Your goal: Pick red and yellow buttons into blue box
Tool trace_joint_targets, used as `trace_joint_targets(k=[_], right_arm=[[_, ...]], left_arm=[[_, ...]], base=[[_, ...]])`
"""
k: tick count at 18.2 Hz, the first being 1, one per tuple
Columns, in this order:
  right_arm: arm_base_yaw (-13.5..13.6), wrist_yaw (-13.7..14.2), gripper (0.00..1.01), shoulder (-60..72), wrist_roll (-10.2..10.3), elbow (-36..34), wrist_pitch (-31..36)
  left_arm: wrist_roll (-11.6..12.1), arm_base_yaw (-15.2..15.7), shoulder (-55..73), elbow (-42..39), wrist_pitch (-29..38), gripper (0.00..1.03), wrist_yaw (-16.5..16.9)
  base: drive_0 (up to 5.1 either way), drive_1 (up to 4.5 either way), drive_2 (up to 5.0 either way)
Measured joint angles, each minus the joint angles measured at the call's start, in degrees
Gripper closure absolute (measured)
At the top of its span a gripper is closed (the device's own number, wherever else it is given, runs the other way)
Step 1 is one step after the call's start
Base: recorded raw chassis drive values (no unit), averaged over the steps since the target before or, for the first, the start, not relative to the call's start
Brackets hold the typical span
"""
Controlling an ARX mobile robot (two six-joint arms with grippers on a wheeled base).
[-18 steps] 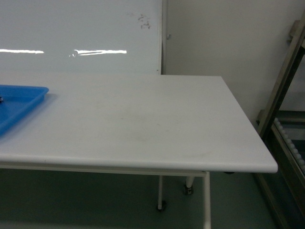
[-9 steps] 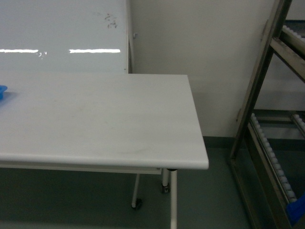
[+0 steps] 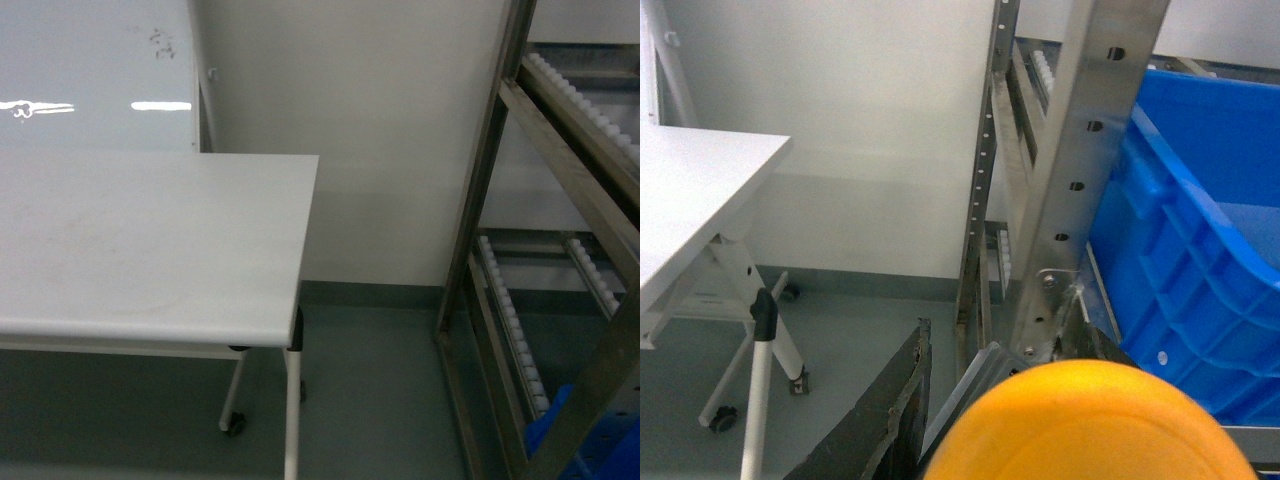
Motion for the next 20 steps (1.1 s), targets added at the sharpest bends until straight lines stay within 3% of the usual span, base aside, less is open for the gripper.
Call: trace_joint_targets(k=[20], right_arm=[[0.0,0.1,0.62,0.0,0.0,0.0,0.0]], left_arm=[[0.0,0.0,0.1,0.0,-0.1,0.78,0.0]], base=[[5.0,-2.51,-2.2]])
